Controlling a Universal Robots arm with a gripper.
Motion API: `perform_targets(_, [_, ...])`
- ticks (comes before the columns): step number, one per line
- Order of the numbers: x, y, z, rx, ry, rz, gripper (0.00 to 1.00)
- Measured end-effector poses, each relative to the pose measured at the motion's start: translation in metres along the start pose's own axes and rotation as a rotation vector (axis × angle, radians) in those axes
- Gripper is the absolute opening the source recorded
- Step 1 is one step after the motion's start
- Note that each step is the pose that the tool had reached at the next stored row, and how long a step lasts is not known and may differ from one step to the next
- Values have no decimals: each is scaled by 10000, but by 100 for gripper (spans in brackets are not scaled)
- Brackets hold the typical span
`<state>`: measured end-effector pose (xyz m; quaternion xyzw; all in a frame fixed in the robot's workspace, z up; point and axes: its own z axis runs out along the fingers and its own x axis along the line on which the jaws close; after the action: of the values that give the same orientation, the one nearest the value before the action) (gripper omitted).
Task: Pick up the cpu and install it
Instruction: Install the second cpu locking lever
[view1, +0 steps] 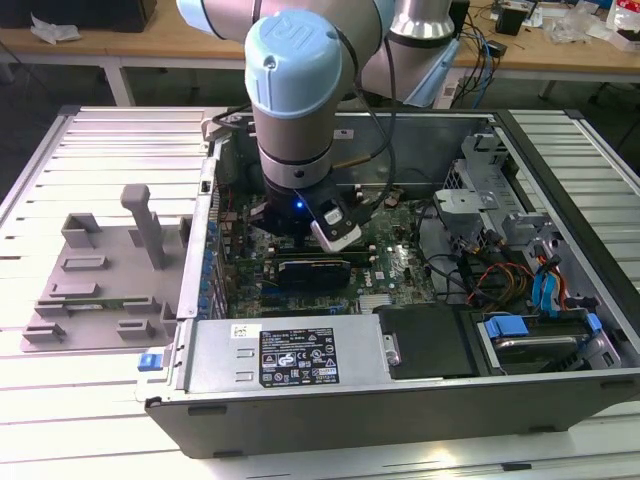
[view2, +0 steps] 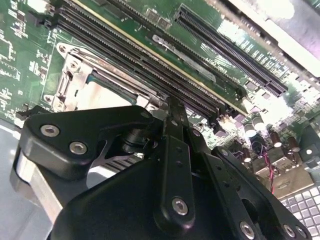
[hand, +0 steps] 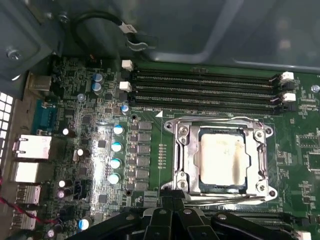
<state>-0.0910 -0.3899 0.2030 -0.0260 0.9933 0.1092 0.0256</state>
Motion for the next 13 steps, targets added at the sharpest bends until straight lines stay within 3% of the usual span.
perform_targets(7, [51,-5,39,-275,-22,12,11])
perform_targets(13, [81,-10,63,-295,-21,13,11])
